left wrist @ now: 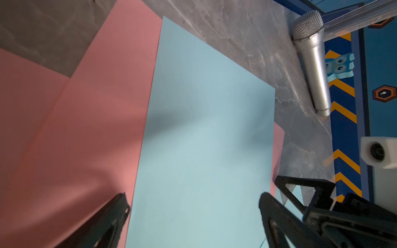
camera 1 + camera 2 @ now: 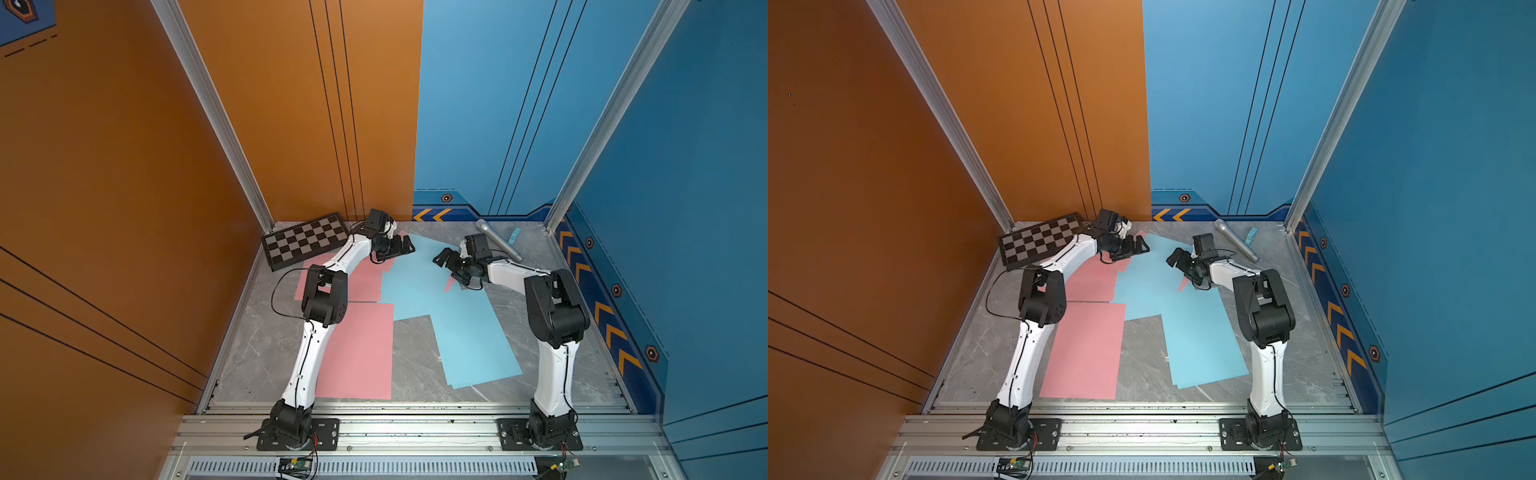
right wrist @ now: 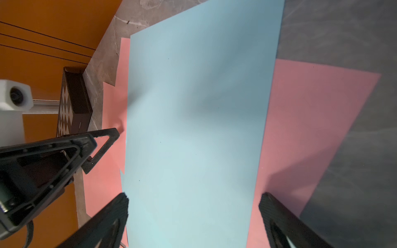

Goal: Sort the scattered colored papers by color
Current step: Pick up the colored paper.

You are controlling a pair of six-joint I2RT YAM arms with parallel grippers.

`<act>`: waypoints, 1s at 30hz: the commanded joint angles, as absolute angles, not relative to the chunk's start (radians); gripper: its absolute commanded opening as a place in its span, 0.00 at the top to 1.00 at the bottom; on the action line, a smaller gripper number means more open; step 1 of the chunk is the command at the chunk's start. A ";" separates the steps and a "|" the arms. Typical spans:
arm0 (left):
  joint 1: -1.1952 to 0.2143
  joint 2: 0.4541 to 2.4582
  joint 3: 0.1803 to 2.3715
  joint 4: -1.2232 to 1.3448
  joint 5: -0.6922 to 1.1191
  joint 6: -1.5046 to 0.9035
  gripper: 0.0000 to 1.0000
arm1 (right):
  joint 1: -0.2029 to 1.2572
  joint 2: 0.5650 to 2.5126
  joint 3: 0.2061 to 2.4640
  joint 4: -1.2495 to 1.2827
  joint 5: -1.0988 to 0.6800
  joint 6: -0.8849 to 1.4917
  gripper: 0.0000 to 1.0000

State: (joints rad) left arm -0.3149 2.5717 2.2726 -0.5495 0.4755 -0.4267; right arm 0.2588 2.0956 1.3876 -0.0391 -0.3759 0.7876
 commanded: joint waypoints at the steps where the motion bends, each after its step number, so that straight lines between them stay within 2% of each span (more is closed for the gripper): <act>1: -0.307 2.595 2.305 -0.558 0.514 -0.446 0.02 | 0.256 2.141 1.415 -0.037 -0.406 0.813 0.03; 10: -0.311 2.636 2.325 -0.558 0.587 -0.475 0.02 | 0.266 2.201 1.456 -0.052 -0.426 0.841 0.03; 22: -0.327 2.654 2.357 -0.558 0.657 -0.494 0.01 | 0.270 2.250 1.410 0.260 -0.560 1.001 0.03; 27: -0.330 2.663 2.356 -0.559 0.657 -0.495 0.01 | 0.268 2.265 1.390 0.401 -0.595 1.067 0.10; 30: -0.331 2.667 2.354 -0.558 0.661 -0.499 0.01 | 0.264 2.278 1.382 0.480 -0.616 1.108 0.21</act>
